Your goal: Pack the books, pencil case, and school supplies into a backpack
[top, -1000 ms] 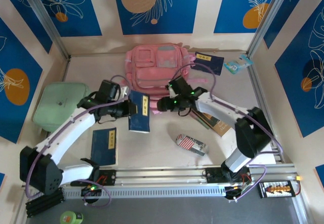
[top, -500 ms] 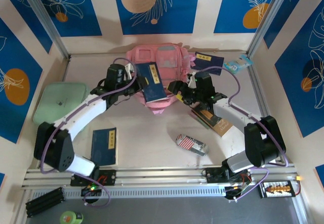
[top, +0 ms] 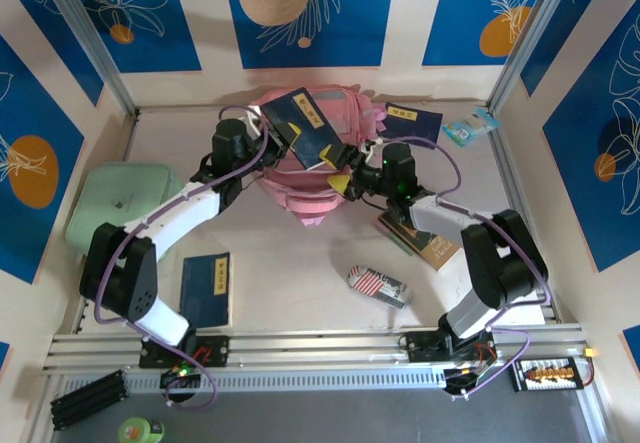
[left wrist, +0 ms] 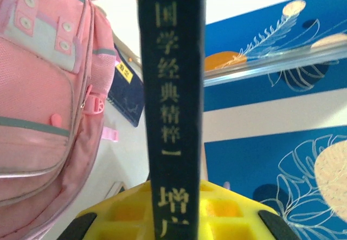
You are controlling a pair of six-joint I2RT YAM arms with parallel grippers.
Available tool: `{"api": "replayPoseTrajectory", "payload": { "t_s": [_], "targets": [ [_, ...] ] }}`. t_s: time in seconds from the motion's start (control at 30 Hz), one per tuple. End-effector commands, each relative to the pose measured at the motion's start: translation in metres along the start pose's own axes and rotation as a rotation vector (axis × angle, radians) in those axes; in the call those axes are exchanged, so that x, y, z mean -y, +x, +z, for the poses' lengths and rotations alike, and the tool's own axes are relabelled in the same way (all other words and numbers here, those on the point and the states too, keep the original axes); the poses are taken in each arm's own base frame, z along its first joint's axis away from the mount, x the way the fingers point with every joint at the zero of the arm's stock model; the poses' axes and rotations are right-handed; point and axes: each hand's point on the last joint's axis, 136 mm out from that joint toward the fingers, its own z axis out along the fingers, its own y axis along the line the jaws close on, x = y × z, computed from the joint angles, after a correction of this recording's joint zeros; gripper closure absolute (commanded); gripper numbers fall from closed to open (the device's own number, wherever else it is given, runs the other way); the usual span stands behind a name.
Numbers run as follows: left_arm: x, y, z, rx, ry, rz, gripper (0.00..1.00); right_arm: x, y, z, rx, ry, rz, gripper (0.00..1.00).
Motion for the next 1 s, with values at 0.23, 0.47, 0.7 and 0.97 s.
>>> {"api": "replayPoseTrajectory", "payload": {
  "t_s": [0.23, 0.47, 0.7, 0.97],
  "targets": [
    [0.024, -0.005, 0.008, 0.015, 0.145, -0.107, 1.0, -0.053, -0.004, 0.027, -0.023, -0.243, 0.025, 0.19],
    [0.014, -0.005, 0.013, 0.017, 0.12, -0.131, 1.0, -0.06, -0.004, 0.029, -0.013, -0.262, 0.016, 0.41],
    [0.0, 0.0, 0.013, 0.009, 0.08, -0.137, 0.92, -0.062, -0.011, 0.026, 0.001, -0.235, -0.025, 0.81],
    [-0.051, 0.014, -0.003, -0.03, -0.108, -0.053, 0.53, -0.057, -0.017, 0.003, 0.063, -0.095, -0.153, 0.93]
  ]
}}
